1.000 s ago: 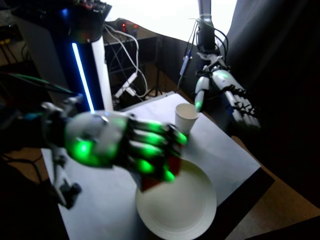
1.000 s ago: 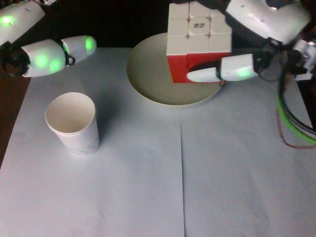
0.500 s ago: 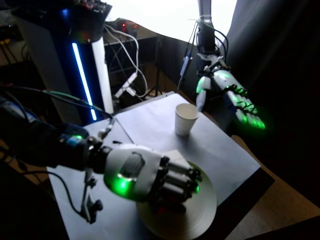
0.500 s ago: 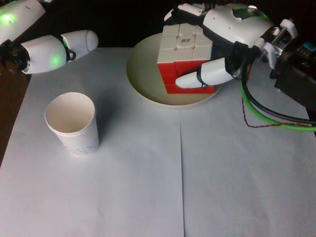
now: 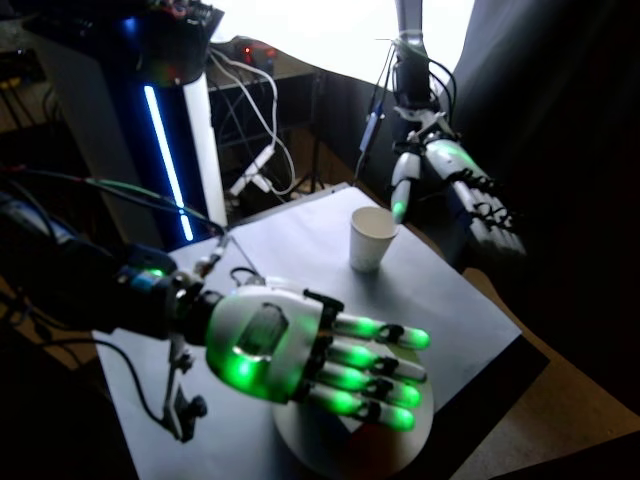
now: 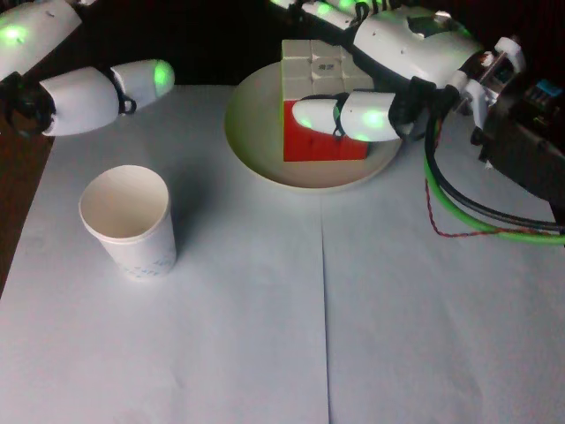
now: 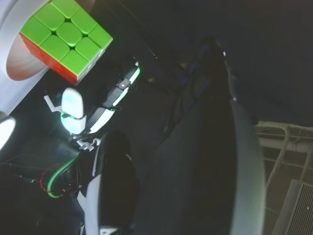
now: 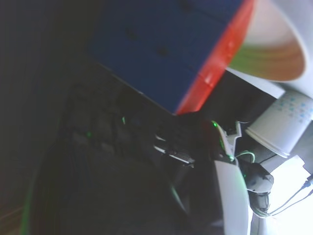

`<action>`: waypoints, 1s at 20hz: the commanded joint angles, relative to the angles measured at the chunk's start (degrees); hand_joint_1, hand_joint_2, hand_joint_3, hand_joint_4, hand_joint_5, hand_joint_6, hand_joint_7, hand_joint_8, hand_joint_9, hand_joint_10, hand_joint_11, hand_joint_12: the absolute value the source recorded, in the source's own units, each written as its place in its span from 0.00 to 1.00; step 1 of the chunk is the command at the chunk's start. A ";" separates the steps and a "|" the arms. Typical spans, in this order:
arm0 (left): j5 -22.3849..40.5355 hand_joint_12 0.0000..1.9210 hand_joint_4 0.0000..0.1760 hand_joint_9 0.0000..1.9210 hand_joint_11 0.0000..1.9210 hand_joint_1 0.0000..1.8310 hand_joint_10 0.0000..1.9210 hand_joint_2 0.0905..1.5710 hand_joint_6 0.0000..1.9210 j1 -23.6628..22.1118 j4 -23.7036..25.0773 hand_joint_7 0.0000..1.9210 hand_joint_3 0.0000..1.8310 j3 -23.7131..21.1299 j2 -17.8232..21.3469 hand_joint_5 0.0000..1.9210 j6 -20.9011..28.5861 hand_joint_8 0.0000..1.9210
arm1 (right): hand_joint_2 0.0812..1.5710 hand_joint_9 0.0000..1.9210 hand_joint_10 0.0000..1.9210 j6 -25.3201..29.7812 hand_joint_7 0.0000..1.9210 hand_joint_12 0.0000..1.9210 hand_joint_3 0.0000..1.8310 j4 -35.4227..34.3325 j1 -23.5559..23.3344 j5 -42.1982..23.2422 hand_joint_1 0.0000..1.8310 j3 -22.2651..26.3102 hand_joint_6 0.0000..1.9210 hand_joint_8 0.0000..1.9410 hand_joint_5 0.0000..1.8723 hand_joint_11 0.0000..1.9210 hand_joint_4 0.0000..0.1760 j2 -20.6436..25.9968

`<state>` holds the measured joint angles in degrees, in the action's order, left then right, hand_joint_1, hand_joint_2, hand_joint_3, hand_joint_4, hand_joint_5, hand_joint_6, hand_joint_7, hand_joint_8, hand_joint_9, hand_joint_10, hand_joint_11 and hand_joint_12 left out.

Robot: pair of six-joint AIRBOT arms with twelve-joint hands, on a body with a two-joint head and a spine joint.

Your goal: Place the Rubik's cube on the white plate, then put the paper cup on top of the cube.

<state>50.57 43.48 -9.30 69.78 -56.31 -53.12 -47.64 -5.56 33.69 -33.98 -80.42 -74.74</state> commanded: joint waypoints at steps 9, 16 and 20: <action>14.71 0.30 0.51 0.00 0.00 0.21 0.00 0.75 0.00 3.61 0.84 0.00 0.00 -5.89 5.29 0.00 0.01 0.00 | 0.72 0.01 0.00 -4.49 0.00 0.00 0.00 -0.26 6.99 -23.37 0.24 15.68 0.00 0.00 0.00 0.01 0.65 15.14; 19.11 0.46 0.25 0.05 0.00 0.27 0.00 0.67 0.00 9.44 3.05 0.04 0.00 -11.35 8.63 0.01 0.01 0.00 | 0.74 0.00 0.17 -4.49 0.07 0.42 0.00 -0.28 16.46 -30.66 0.20 22.63 0.00 0.00 0.01 0.00 0.05 20.93; 19.43 0.00 0.61 0.00 0.00 0.15 0.00 0.66 0.00 10.67 3.14 0.00 0.00 -12.14 9.08 0.00 0.01 0.00 | 0.74 0.00 0.20 -4.48 0.05 0.46 0.00 -0.53 17.57 -31.27 0.25 23.17 0.01 0.00 0.03 0.00 0.21 21.29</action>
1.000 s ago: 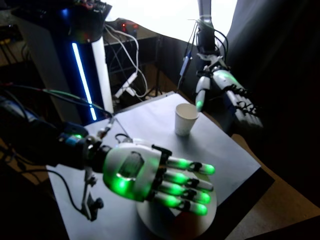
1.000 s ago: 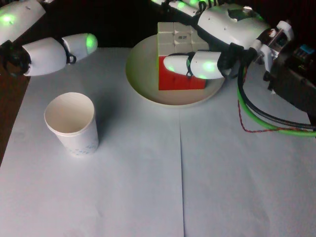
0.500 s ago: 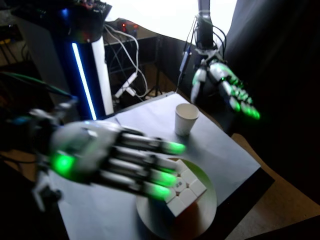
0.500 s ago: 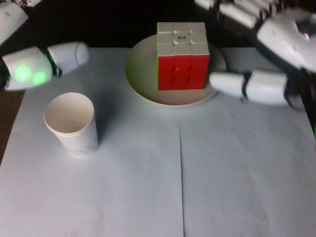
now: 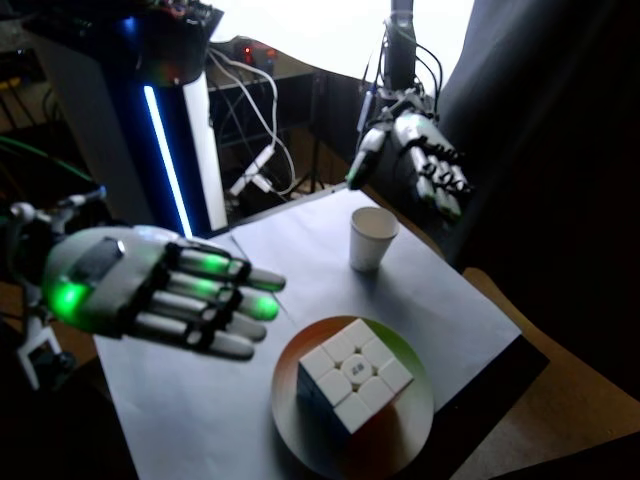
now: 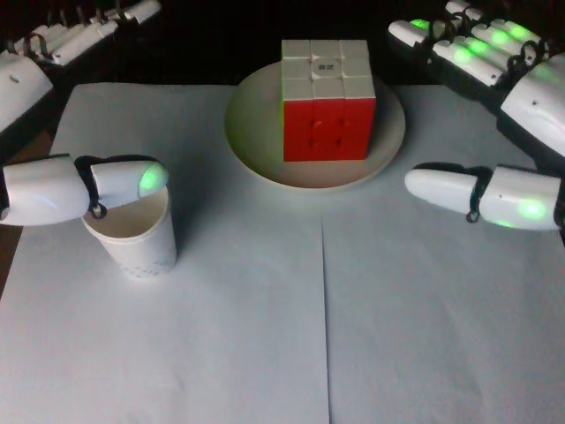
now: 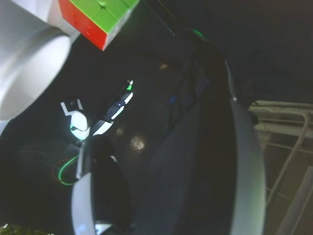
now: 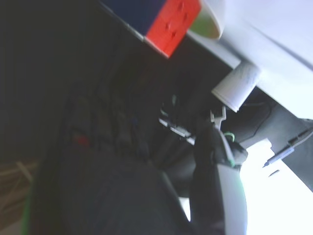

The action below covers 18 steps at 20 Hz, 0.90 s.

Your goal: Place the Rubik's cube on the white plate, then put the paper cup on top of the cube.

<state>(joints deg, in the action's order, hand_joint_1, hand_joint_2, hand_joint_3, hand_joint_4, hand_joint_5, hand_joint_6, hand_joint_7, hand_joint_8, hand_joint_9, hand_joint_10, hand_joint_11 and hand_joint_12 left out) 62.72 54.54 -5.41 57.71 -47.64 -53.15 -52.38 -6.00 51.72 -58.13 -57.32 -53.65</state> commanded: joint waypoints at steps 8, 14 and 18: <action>8.78 0.01 0.63 0.00 0.01 0.24 0.00 0.64 0.00 9.92 -1.64 0.00 0.00 -4.14 1.73 0.00 3.10 0.00 | 0.74 0.01 0.18 0.26 0.04 0.32 0.00 -1.71 2.56 -7.38 0.25 1.55 0.00 0.00 0.00 0.00 0.33 1.10; 3.91 0.00 0.38 0.00 0.01 0.26 0.00 0.62 0.00 14.12 -5.31 0.00 0.00 -2.38 -2.45 0.00 4.72 0.00 | 0.74 0.01 0.20 0.26 0.06 0.41 0.00 -1.75 2.55 -7.38 0.25 1.65 0.00 0.00 0.00 0.00 0.35 1.05; 1.30 0.00 0.72 0.00 0.00 0.28 0.00 0.65 0.00 14.11 -7.16 0.00 0.01 -0.03 -5.20 0.00 4.72 0.00 | 0.74 0.00 0.21 0.26 0.05 0.43 0.00 -1.74 2.55 -7.39 0.27 1.75 0.00 0.00 0.01 0.00 0.28 1.11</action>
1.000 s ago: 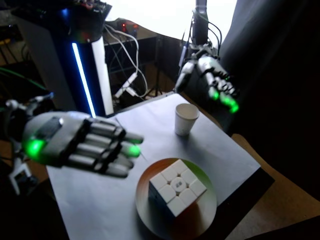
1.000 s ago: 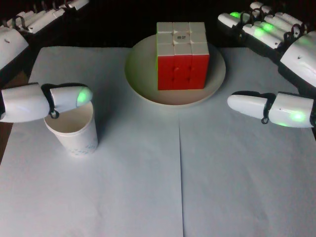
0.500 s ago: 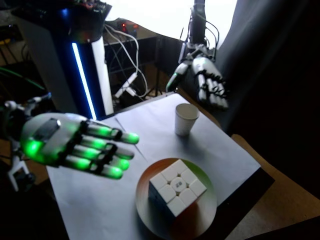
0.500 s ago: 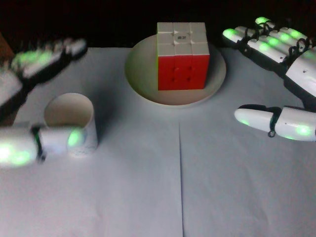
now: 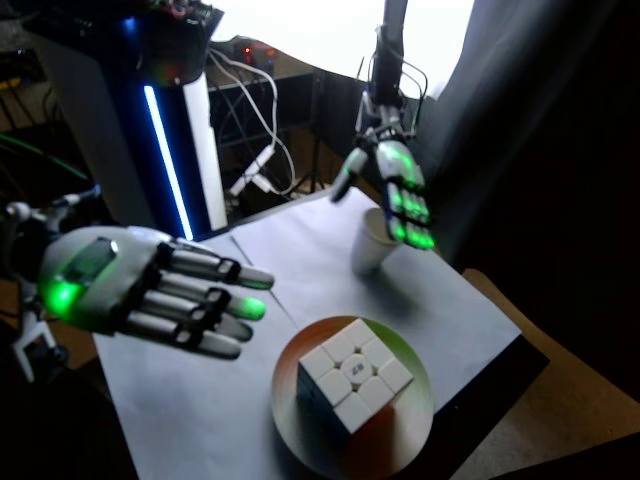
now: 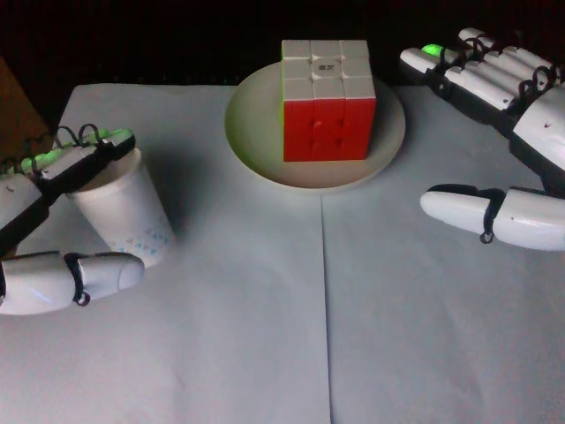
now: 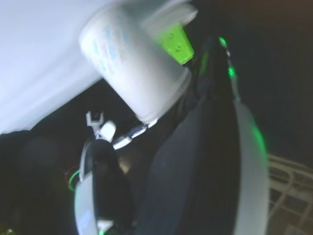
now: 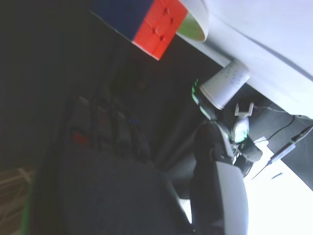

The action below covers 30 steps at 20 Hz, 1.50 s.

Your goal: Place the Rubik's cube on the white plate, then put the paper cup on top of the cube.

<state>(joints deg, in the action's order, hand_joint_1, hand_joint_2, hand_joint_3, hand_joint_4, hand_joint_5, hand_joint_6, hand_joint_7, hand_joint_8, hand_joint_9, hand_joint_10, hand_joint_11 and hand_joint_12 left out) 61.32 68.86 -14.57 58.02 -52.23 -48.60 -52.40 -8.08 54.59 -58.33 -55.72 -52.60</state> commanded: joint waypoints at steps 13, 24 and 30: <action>9.08 0.00 0.99 0.00 0.00 0.26 0.00 0.64 0.00 -1.54 3.89 0.00 0.00 -2.01 -0.21 0.00 0.18 0.00 | 0.74 0.01 0.20 0.29 0.05 0.49 0.00 0.34 -0.31 -7.19 0.24 0.20 0.00 0.00 0.01 0.00 0.25 0.02; 13.07 0.00 0.80 0.00 0.00 0.23 0.00 0.68 0.00 -1.63 5.62 0.00 0.00 -4.08 0.96 0.00 0.18 0.00 | 0.74 0.00 0.24 0.29 0.07 0.47 0.00 0.33 -0.31 -7.19 0.24 0.19 0.00 0.00 0.01 0.00 0.26 -0.02; 15.28 0.00 0.98 0.00 0.00 0.29 0.00 0.66 0.00 -1.69 5.61 0.00 0.00 -4.10 2.06 0.00 0.14 0.00 | 0.74 0.00 0.16 0.29 0.04 0.38 0.00 0.33 -0.31 -7.19 0.26 0.18 0.00 0.00 0.01 0.00 0.24 -0.09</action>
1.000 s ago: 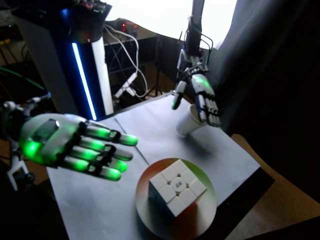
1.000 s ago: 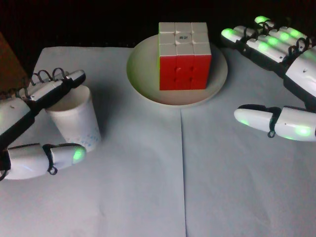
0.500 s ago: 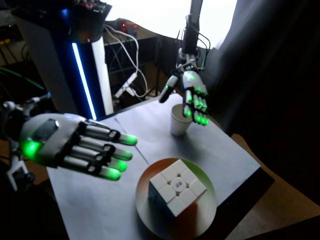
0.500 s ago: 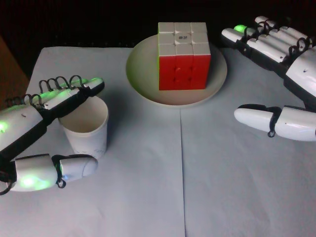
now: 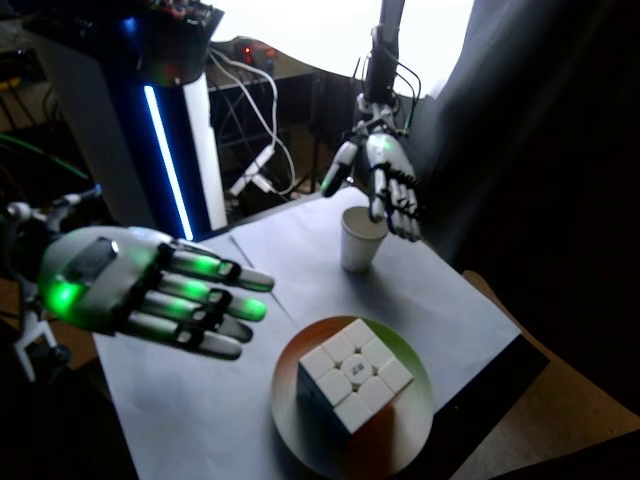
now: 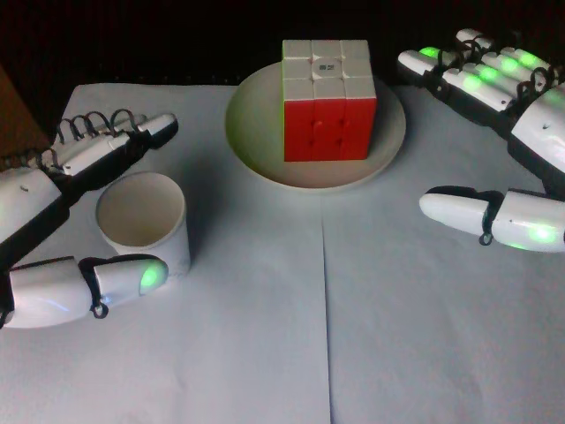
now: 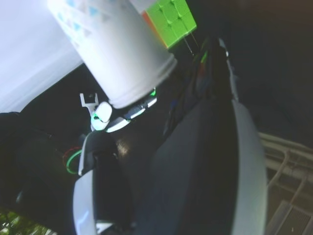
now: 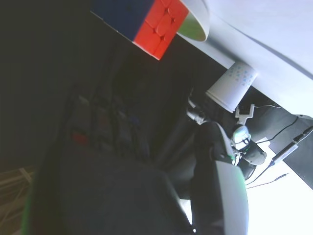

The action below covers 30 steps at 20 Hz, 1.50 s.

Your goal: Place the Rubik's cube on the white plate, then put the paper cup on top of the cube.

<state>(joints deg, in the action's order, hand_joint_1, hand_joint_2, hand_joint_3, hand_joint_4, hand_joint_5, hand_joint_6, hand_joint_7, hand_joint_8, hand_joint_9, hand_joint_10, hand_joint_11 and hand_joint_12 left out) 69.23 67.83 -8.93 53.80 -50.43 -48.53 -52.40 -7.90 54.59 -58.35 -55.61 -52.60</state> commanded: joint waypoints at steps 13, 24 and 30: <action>-5.61 0.00 1.00 0.00 0.01 0.32 0.00 0.60 0.00 -6.93 -0.37 0.00 0.00 6.21 -4.67 0.00 -0.28 0.00 | 0.74 0.01 0.20 0.28 0.05 0.41 0.00 0.15 -0.29 -7.16 0.25 0.06 0.00 0.00 0.01 0.00 0.28 -0.27; -8.02 0.98 0.34 0.03 0.00 0.63 0.81 0.73 0.65 -7.05 -0.13 0.07 0.00 7.27 -5.63 0.08 -0.03 0.67 | 0.74 0.00 0.22 0.29 0.04 0.42 0.00 0.15 -0.19 -7.16 0.27 0.07 0.00 0.00 0.01 0.00 0.28 -0.34; -5.43 1.00 0.31 0.06 0.13 0.63 1.00 0.73 0.90 -7.53 0.40 0.01 0.00 6.59 -4.84 0.01 -0.01 0.91 | 0.73 0.01 0.25 0.29 0.06 0.49 0.00 0.14 0.02 -7.16 0.25 0.06 0.00 0.00 0.01 0.00 0.25 -0.41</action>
<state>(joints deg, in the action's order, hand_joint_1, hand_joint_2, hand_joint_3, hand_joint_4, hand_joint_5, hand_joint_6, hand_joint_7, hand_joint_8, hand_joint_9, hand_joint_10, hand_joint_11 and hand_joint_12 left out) 56.88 60.99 -8.78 60.47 -55.46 -48.49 -52.40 -7.86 55.00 -58.57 -55.64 -53.01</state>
